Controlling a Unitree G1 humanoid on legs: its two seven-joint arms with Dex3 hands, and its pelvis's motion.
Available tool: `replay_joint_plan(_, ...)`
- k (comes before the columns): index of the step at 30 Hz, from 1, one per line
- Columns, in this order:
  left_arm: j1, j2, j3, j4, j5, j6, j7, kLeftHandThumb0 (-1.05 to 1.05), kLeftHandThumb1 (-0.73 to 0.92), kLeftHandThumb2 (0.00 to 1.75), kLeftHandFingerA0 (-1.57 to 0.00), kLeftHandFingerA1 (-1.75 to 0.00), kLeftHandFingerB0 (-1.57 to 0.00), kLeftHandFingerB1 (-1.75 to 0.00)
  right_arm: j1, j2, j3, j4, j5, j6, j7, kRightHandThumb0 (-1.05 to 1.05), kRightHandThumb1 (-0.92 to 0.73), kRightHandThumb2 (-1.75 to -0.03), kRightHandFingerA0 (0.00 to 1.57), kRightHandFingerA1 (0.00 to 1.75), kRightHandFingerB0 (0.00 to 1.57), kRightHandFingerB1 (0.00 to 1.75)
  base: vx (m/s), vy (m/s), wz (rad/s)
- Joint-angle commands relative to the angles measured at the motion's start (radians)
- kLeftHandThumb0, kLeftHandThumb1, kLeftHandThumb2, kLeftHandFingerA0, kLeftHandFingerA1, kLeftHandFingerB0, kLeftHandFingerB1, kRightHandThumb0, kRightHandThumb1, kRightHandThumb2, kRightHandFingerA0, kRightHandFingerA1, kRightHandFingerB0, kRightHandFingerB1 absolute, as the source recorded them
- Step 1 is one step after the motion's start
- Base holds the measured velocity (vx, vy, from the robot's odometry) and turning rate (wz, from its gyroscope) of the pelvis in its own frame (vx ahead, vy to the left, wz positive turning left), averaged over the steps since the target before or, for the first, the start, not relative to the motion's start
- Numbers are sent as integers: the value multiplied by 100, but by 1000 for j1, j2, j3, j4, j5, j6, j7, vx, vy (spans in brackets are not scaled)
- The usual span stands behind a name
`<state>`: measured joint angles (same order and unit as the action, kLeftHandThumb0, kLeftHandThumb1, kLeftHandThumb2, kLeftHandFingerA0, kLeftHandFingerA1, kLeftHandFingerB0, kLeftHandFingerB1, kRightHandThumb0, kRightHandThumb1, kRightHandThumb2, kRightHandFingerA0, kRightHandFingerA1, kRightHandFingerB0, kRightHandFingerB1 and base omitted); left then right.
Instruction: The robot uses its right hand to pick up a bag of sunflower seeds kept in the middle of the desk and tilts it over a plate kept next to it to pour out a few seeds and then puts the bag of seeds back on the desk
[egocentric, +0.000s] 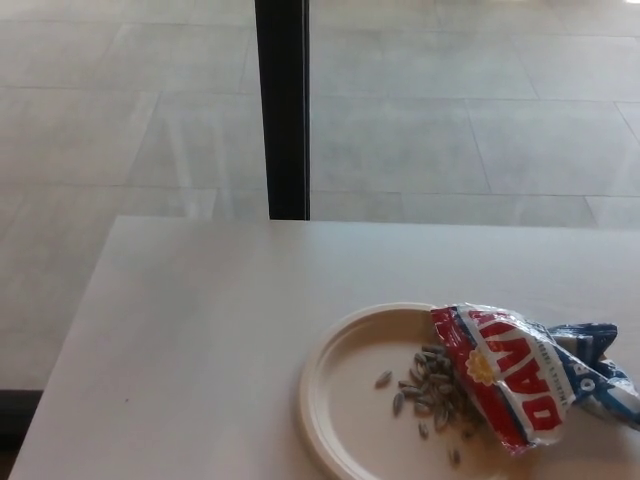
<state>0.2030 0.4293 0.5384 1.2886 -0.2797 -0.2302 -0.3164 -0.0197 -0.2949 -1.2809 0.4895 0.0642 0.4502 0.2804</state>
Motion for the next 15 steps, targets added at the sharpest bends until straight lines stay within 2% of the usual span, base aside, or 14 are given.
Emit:
replay_joint_plan(1,50,2,-14,17,14,38,40,-85,64,102,-48,-64,-34,-53,71,52,-172,416,230,-258,-237,-80,-74,-75,0,48,0,22,0,0,0)
replay_joint_plan(2,52,1,-12,15,11,37,39,-81,62,101,-48,-64,-34,-53,74,54,-168,428,229,-263,-231,-75,-75,-68,0,40,0,22,0,0,0)
replay_joint_plan(4,44,4,-17,18,16,38,49,-79,62,101,-48,-63,-34,-53,81,59,-124,445,193,-283,-223,-80,-76,-70,0,54,0,30,0,0,0)
replay_joint_plan(5,40,6,-21,20,20,44,56,-77,76,62,-54,-55,-41,-43,87,67,-105,440,182,-290,-212,-81,-79,-70,0,58,0,34,0,0,0)
replay_joint_plan(6,33,7,-25,19,23,44,56,-76,76,64,-54,-56,-39,-43,79,66,-98,447,180,-295,-225,-79,-77,-64,0,65,0,44,0,0,0)
replay_joint_plan(8,31,5,-29,18,25,34,58,-79,75,63,-53,-57,-38,-43,79,54,-68,477,167,-307,-226,-79,-76,-64,0,60,0,43,0,0,0)
replay_joint_plan(9,26,5,-23,20,15,47,54,-80,74,62,-54,-56,-39,-42,79,57,-51,475,162,-309,-225,-78,-52,-99,0,65,0,52,0,0,0)
replay_joint_plan(10,23,6,-22,20,11,51,54,-79,74,62,-54,-57,-39,-42,79,60,-41,473,163,-312,-225,-77,-52,-99,0,67,0,54,0,0,0)
replay_joint_plan(11,19,7,-19,21,7,56,52,-76,74,62,-54,-56,-37,-41,78,61,-33,470,166,-314,-226,-75,-76,-63,0,88,0,47,0,0,0)
replay_joint_plan(12,18,7,-16,23,3,61,49,-76,74,62,-54,-56,-37,-41,78,61,-29,473,168,-319,-227,-75,-76,-63,0,88,0,47,0,0,0)
replay_joint_plan(13,10,8,-17,23,4,61,54,-77,74,62,-55,-56,-38,-42,72,65,-24,466,175,-319,-228,-76,-53,-99,2,73,0,55,0,0,0)
replay_joint_plan(14,0,11,-24,22,10,61,57,-79,75,62,-54,-56,-38,-42,61,65,-23,468,192,-317,-224,-76,-76,-62,0,99,0,50,0,0,0)
replay_joint_plan(15,0,11,-24,22,10,61,57,-79,75,62,-54,-56,-38,-42,61,65,-23,468,192,-317,-224,-76,-76,-62,0,99,0,50,0,0,0)
